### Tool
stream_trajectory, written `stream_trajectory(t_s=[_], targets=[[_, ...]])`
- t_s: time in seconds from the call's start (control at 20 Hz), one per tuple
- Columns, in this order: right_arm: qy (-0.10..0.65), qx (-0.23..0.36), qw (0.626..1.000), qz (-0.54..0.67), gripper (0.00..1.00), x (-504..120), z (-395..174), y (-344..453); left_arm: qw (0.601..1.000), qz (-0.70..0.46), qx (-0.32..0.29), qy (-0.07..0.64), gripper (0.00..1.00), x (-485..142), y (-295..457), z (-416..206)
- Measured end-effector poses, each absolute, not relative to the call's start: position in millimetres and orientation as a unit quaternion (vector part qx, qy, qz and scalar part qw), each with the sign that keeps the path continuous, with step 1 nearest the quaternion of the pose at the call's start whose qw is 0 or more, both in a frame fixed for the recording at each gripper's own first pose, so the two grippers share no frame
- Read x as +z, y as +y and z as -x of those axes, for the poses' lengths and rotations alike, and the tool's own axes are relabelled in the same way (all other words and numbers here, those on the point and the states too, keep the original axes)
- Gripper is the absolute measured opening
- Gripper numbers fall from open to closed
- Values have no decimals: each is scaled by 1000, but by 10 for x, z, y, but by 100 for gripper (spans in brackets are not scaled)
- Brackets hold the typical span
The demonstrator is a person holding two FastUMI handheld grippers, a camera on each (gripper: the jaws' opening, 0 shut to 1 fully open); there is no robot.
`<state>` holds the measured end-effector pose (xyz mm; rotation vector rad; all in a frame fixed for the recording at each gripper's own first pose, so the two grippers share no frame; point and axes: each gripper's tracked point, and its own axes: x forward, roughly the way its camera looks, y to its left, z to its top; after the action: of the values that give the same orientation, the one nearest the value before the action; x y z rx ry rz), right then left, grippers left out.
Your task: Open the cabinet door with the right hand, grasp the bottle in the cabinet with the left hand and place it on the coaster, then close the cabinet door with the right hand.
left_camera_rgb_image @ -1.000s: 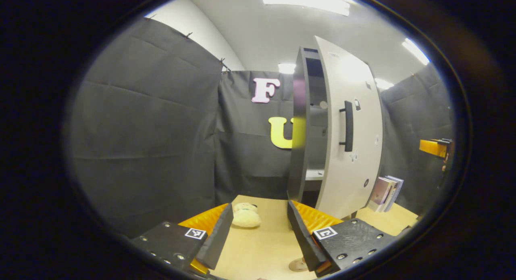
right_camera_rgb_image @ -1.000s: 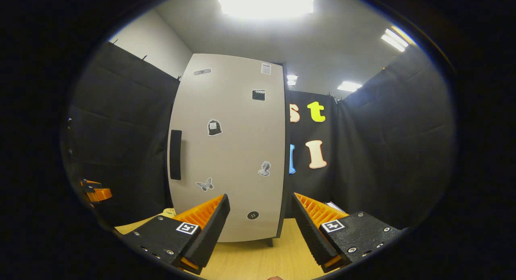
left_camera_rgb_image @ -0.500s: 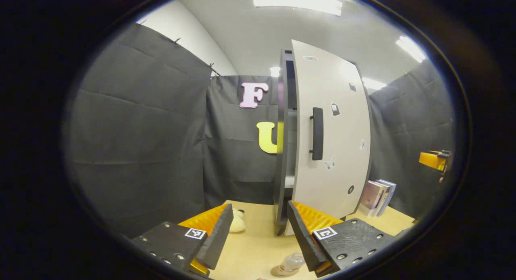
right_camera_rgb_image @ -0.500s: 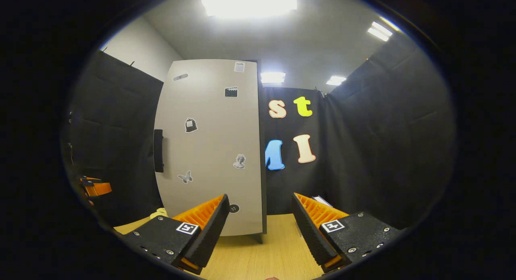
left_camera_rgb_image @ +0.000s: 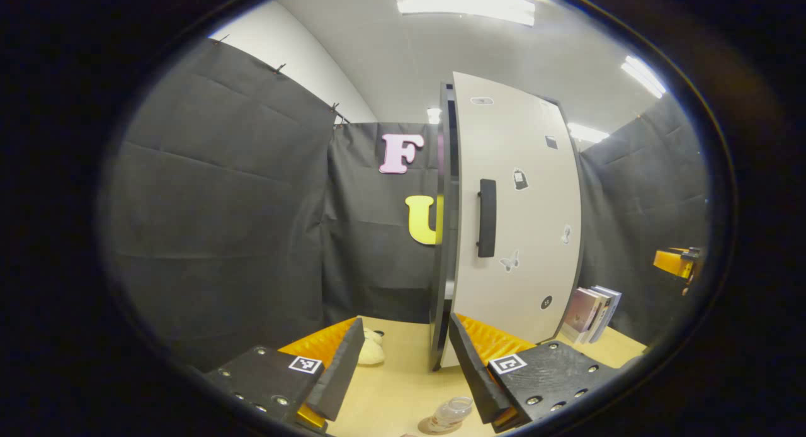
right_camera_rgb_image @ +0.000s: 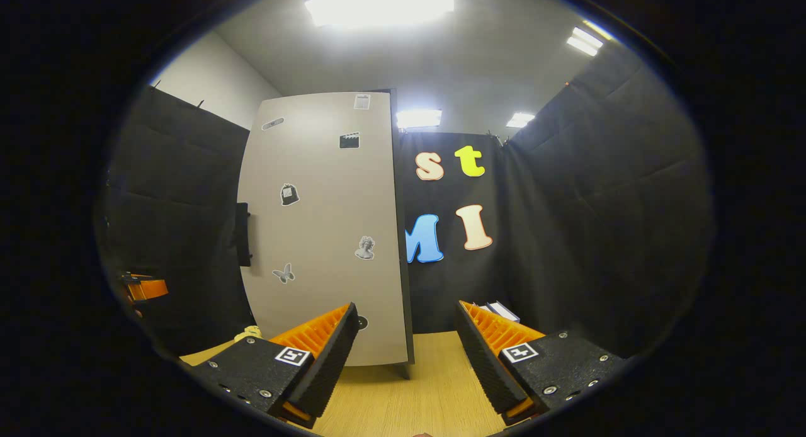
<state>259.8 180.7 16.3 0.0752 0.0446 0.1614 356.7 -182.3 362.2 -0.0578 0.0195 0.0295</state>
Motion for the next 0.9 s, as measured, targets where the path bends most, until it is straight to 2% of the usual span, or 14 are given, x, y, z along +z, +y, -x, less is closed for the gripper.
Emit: stream_trajectory(t_s=[0.05,0.1,0.2,0.25,0.35,0.45,0.5,0.55,0.6,0.65,0.9], targets=[[23,83,995,-39,94,163,-2601,1829,999,28,15,8,81,3629,-1809,-3544],[23,85,995,-39,94,174,-2605,1854,1000,26,16,7,84,3637,-1806,-3531],[18,89,995,-37,91,217,-2605,1892,1000,21,19,2,81,3663,-1817,-3526],[15,92,995,-36,94,238,-2603,1929,1000,20,19,0,81,3676,-1811,-3522],[15,96,995,-31,94,255,-2607,1974,1000,19,20,-1,84,3677,-1799,-3526],[10,97,995,-28,95,307,-2591,2004,999,23,23,-2,81,3678,-1794,-3513],[8,97,995,-27,95,321,-2580,2014,999,25,23,-3,84,3682,-1780,-3503],[8,98,995,-25,91,313,-2574,2027,999,25,24,-4,81,3680,-1776,-3494],[9,97,995,-23,94,298,-2569,2022,999,24,24,-4,84,3680,-1777,-3488],[10,97,995,-20,94,282,-2556,2015,999,23,24,-5,81,3685,-1774,-3486],[21,96,995,-24,94,202,-2528,2015,1000,17,21,-2,84,3665,-1825,-3497]])
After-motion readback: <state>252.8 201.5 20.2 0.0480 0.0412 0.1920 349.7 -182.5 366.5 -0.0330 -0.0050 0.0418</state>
